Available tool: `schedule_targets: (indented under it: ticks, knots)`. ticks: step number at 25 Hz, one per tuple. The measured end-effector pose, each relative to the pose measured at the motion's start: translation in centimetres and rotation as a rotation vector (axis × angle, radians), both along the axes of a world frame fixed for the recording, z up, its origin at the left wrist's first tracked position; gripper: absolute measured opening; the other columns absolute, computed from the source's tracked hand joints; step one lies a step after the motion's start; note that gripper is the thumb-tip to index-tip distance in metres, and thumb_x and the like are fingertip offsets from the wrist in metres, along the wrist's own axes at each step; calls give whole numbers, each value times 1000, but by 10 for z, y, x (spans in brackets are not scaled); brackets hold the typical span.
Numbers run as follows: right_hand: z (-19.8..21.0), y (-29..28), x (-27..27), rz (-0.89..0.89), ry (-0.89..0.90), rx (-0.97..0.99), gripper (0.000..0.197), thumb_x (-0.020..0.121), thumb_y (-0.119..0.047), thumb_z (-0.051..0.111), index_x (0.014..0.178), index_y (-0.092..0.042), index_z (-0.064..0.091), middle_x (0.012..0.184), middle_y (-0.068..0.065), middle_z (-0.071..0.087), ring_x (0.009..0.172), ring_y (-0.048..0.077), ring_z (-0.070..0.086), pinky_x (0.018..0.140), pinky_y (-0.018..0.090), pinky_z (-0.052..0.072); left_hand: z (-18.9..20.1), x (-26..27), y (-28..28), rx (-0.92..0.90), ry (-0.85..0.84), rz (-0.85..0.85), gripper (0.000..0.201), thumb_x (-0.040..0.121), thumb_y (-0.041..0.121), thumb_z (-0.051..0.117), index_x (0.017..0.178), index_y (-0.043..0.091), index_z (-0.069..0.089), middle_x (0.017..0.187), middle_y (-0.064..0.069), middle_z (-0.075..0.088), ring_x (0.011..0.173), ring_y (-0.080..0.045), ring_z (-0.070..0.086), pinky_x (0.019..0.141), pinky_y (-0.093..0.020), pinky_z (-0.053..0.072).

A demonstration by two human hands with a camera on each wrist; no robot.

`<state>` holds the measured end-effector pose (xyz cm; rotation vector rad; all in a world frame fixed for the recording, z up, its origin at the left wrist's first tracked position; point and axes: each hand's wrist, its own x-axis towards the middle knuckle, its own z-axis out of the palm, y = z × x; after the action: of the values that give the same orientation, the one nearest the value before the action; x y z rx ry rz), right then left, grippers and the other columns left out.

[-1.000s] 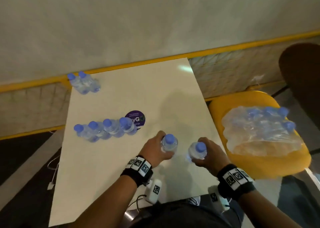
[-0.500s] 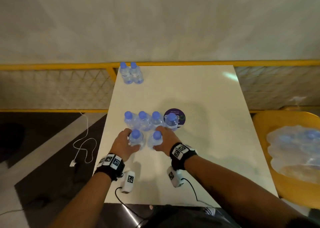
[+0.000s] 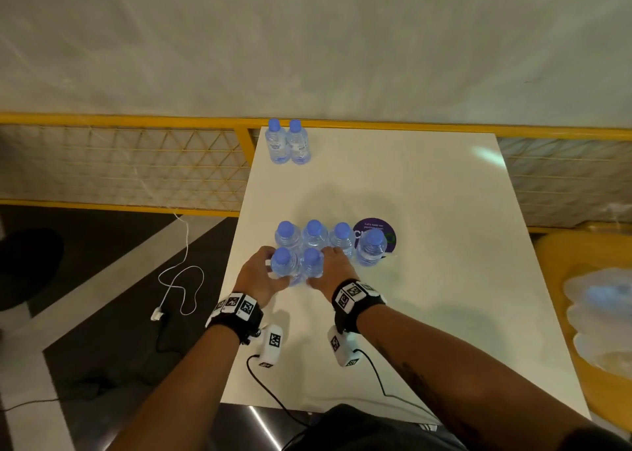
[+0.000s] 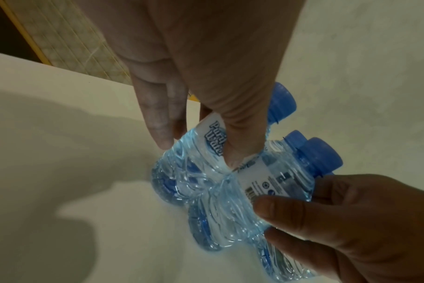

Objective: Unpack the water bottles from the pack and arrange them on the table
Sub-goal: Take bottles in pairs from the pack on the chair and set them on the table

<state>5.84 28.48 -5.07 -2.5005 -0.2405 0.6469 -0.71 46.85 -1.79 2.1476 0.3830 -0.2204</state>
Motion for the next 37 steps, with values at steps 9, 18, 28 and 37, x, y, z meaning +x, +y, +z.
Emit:
schedule_targets:
  ticks: [9, 18, 28, 37]
  knots:
    - [14, -74, -19, 114, 143, -45, 65, 73, -49, 79, 122, -11, 57, 120, 7, 61, 111, 26, 58, 92, 32, 46, 18, -25, -25, 350, -195, 92, 61, 62, 41, 92, 101, 21, 51, 98, 4, 52, 87, -18, 53, 73, -36, 49]
    - [32, -385, -116, -356, 212, -112, 27, 86, -39, 68, 104, -19, 70, 105, -1, 70, 98, 19, 63, 83, 25, 46, 38, 3, -305, 61, -7, -1013, 30, 82, 55, 65, 87, 25, 68, 80, 10, 69, 74, -5, 65, 73, -35, 57]
    - [21, -617, -136, -1376, -46, 188, 45, 86, -31, 69, 121, -11, 49, 105, 10, 63, 91, 32, 66, 82, 52, 57, -6, -21, -629, -99, 302, -1067, 67, 80, 45, 61, 141, 21, 45, 131, -3, 61, 118, -27, 62, 95, -39, 53]
    - [-16, -656, -93, -1109, 118, -126, 41, 94, -28, 52, 134, -24, 53, 134, 4, 58, 128, 32, 51, 115, 49, 27, 0, 39, -694, 677, 317, -1361, 82, 95, 25, 67, 161, 20, 19, 165, -13, 25, 142, -37, 39, 114, -41, 38]
